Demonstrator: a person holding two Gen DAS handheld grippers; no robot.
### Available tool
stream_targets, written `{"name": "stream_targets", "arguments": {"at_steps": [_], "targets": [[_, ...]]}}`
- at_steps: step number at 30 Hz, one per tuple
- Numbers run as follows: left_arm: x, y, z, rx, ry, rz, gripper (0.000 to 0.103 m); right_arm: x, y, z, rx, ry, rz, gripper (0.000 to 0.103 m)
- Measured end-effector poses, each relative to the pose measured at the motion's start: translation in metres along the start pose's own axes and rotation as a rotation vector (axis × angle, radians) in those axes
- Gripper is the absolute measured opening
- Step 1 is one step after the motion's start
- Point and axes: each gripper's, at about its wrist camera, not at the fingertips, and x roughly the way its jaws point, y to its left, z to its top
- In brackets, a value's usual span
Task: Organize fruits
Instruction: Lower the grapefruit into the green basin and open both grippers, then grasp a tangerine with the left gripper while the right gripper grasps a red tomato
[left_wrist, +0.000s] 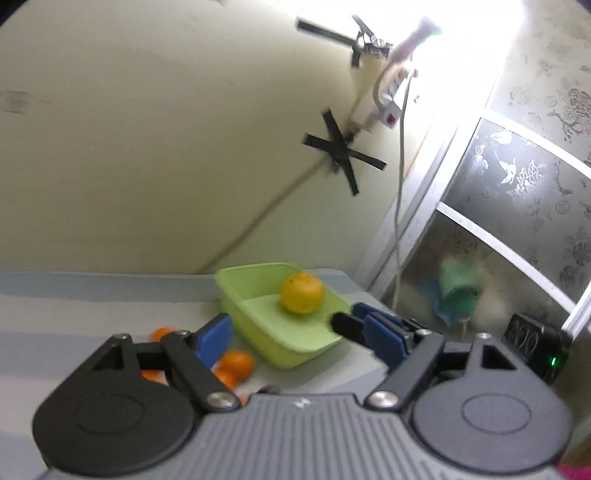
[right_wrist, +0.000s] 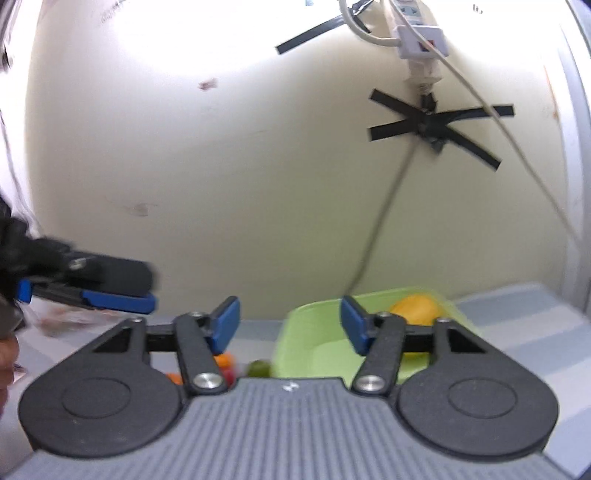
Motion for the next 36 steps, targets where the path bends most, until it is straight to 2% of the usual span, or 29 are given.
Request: {"name": "stream_targets", "arguments": {"at_steps": [2, 3, 7, 11, 13, 16, 23, 27, 31, 34, 36], "targets": [[-0.022, 0.003, -0.019, 0.018, -0.019, 0.059, 0.082, -0.012, 0.013, -0.009, -0.010, 0.031, 0.017, 0.042], [-0.030, 0.005, -0.029, 0.026, -0.018, 0.086, 0.082, -0.017, 0.020, -0.016, -0.018, 0.052, 0.025, 0.041], [-0.042, 0.006, -0.066, 0.064, 0.033, 0.140, 0.082, -0.030, 0.048, -0.047, -0.064, 0.162, 0.049, 0.027], [-0.027, 0.005, -0.093, 0.128, 0.098, 0.193, 0.082, -0.028, 0.075, -0.075, -0.133, 0.259, 0.034, 0.027], [-0.019, 0.005, -0.101, 0.155, 0.117, 0.201, 0.083, -0.021, 0.080, -0.079, -0.134, 0.294, 0.032, 0.029], [-0.009, 0.007, -0.106, 0.148, 0.135, 0.203, 0.083, -0.016, 0.086, -0.083, -0.138, 0.317, 0.031, 0.029], [-0.003, 0.015, -0.109, 0.128, 0.135, 0.204, 0.073, -0.002, 0.090, -0.085, -0.145, 0.349, 0.026, 0.033], [-0.001, 0.023, -0.108, 0.089, 0.143, 0.178, 0.063, 0.006, 0.090, -0.085, -0.138, 0.359, 0.022, 0.034], [0.000, 0.024, -0.109, 0.083, 0.146, 0.175, 0.044, 0.013, 0.088, -0.084, -0.124, 0.368, 0.028, 0.034], [-0.002, 0.021, -0.111, 0.080, 0.146, 0.174, 0.043, 0.011, 0.088, -0.084, -0.126, 0.367, 0.026, 0.031], [-0.007, 0.017, -0.114, 0.061, 0.158, 0.130, 0.042, 0.003, 0.090, -0.086, -0.128, 0.362, 0.039, 0.031]]}}
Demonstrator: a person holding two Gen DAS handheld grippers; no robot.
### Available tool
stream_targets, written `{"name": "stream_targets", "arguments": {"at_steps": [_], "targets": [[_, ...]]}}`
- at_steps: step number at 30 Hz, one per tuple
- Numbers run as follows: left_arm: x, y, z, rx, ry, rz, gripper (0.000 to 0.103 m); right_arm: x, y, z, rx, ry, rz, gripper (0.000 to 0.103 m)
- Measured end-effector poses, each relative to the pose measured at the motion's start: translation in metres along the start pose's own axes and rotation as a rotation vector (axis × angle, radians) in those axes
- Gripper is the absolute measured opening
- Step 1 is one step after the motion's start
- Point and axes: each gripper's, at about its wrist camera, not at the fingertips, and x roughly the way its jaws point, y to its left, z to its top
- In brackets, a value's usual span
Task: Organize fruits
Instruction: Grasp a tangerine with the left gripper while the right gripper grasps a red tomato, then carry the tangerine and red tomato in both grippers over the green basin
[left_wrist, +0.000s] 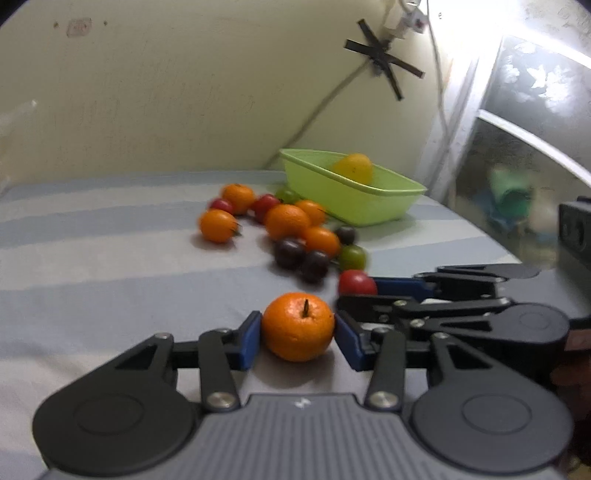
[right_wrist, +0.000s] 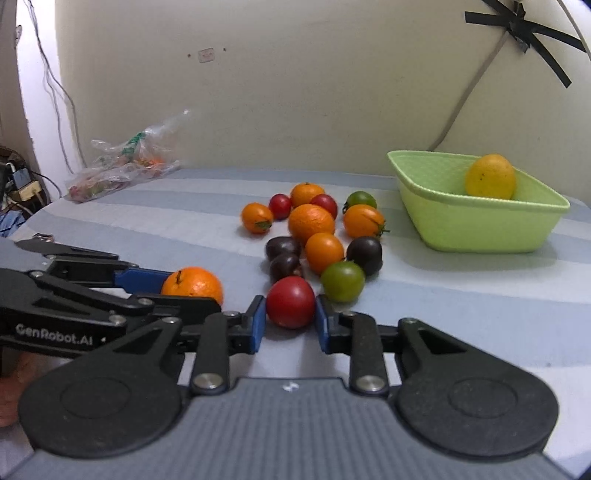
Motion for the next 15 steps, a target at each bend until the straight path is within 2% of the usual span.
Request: {"name": "stream_targets", "arguments": {"at_steps": [5, 9, 15], "targets": [[-0.014, -0.029, -0.018, 0.038, 0.012, -0.060, 0.042, -0.032, 0.011, -0.021, -0.025, -0.013, -0.013, 0.031], [-0.023, -0.053, -0.033, 0.075, 0.032, -0.113, 0.043, -0.065, 0.010, -0.042, 0.003, -0.018, -0.003, 0.031], [-0.031, -0.082, -0.053, 0.198, 0.029, -0.055, 0.043, -0.093, 0.019, -0.067, -0.044, -0.018, -0.046, 0.031]]}}
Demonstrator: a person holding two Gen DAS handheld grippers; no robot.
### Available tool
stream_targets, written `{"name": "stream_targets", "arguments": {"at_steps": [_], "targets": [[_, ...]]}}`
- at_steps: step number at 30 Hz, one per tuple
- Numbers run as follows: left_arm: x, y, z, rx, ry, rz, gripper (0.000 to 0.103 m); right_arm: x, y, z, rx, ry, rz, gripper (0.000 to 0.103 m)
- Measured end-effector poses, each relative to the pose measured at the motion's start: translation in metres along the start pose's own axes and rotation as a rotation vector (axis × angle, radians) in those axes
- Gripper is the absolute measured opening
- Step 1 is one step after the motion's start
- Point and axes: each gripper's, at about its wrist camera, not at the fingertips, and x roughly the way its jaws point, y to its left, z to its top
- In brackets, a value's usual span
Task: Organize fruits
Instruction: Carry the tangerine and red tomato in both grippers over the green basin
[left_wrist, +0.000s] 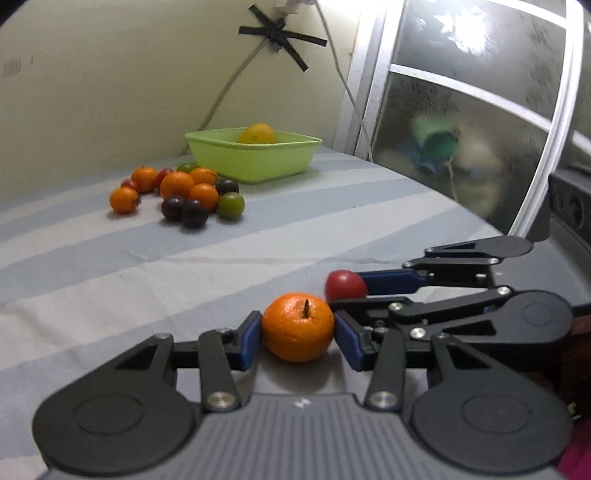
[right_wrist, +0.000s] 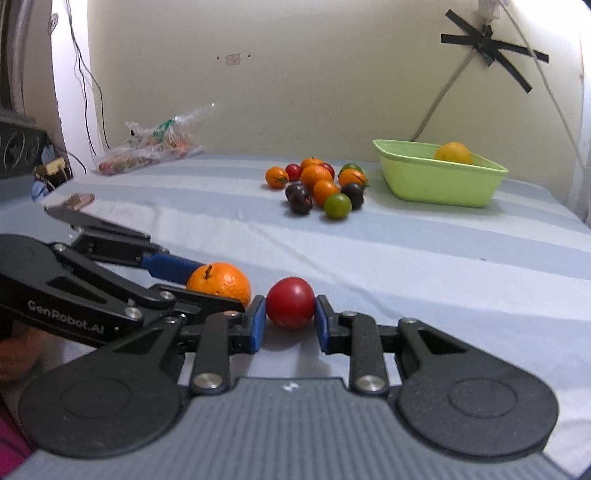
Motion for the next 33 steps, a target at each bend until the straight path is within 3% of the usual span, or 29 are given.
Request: {"name": "stream_targets", "arguments": {"at_steps": [8, 11, 16, 18, 19, 22, 27, 33], "targets": [[-0.007, -0.004, -0.001, 0.004, -0.011, 0.069, 0.060, -0.002, -0.001, -0.007, 0.017, -0.020, -0.005, 0.035], [-0.008, -0.006, -0.001, 0.012, -0.013, 0.072, 0.060, -0.003, 0.001, -0.008, -0.008, -0.024, -0.011, 0.038], [-0.002, -0.001, -0.001, 0.003, -0.003, 0.053, 0.054, -0.003, 0.001, -0.011, -0.014, -0.034, -0.025, 0.039], [0.000, -0.001, -0.001, 0.013, 0.000, 0.021, 0.043, -0.003, 0.003, -0.011, -0.028, -0.038, -0.026, 0.038], [0.001, -0.002, -0.001, 0.013, -0.003, 0.016, 0.043, -0.003, 0.003, -0.012, -0.039, -0.041, -0.024, 0.032], [0.004, 0.001, 0.004, 0.000, 0.006, -0.006, 0.042, -0.003, 0.004, -0.012, -0.034, -0.046, -0.015, 0.030], [0.011, 0.006, 0.035, -0.019, -0.010, -0.065, 0.042, -0.002, -0.012, -0.001, 0.048, -0.059, -0.002, 0.030], [0.036, 0.007, 0.107, 0.065, -0.091, -0.070, 0.042, 0.002, -0.045, 0.044, 0.034, -0.168, -0.074, 0.030]]}}
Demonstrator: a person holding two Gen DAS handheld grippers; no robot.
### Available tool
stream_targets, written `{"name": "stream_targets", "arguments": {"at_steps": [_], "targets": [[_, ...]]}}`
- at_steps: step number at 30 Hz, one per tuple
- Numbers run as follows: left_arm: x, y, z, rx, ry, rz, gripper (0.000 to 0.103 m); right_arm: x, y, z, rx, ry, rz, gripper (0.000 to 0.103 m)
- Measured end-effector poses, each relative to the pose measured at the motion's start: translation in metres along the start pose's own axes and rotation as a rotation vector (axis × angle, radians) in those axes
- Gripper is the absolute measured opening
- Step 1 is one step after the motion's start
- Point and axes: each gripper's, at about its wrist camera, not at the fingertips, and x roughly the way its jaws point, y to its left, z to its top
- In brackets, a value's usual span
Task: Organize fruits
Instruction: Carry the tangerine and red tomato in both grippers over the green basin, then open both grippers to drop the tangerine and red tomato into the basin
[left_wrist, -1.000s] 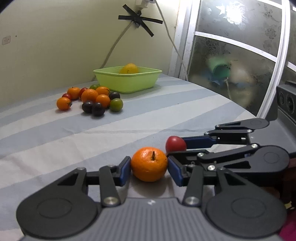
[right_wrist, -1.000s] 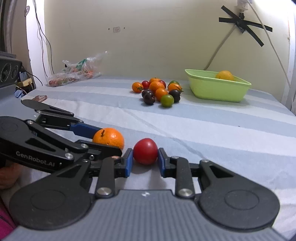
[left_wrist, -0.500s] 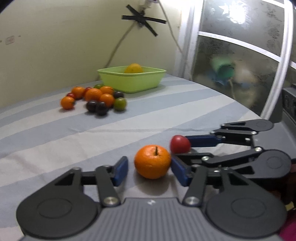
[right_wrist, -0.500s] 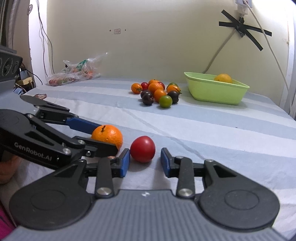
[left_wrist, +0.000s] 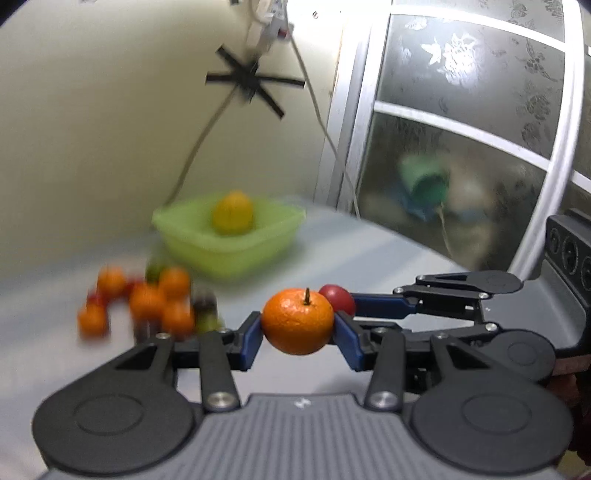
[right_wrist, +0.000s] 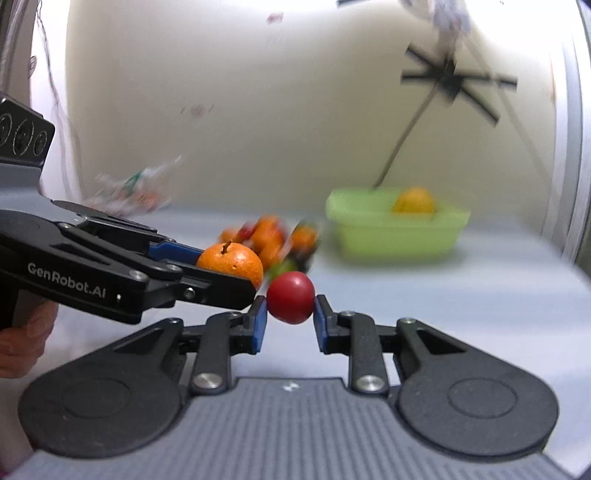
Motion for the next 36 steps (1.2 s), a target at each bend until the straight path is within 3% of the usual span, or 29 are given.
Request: {"name": "stream_targets", "arguments": {"at_steps": [3, 7, 13, 18, 22, 29, 32, 36], "targets": [[0.031, 0.014, 0.035, -0.010, -0.008, 0.001, 0.042, 0.020, -0.021, 0.026, -0.032, -0.050, -0.057, 0.030], [0.090, 0.045, 0.065, -0.099, 0.025, 0.042, 0.042, 0.063, -0.060, 0.047, -0.005, -0.058, -0.128, 0.030], [0.156, 0.075, 0.070, -0.182, 0.107, 0.089, 0.042, 0.116, -0.104, 0.052, 0.070, -0.006, -0.184, 0.030], [0.167, 0.076, 0.069, -0.150, 0.106, 0.137, 0.045, 0.125, -0.113, 0.048, 0.068, -0.010, -0.193, 0.032], [0.159, 0.081, 0.069, -0.174, 0.084, 0.128, 0.056, 0.121, -0.113, 0.045, 0.069, -0.027, -0.199, 0.035], [0.078, 0.095, 0.064, -0.237, -0.038, 0.110, 0.056, 0.102, -0.103, 0.044, 0.089, -0.052, -0.180, 0.039], [0.032, 0.105, 0.040, -0.274, -0.078, 0.150, 0.057, 0.089, -0.096, 0.041, 0.133, -0.053, -0.118, 0.039], [-0.003, 0.113, 0.000, -0.348, -0.064, 0.182, 0.056, 0.077, -0.070, 0.028, 0.139, -0.007, -0.015, 0.039]]}}
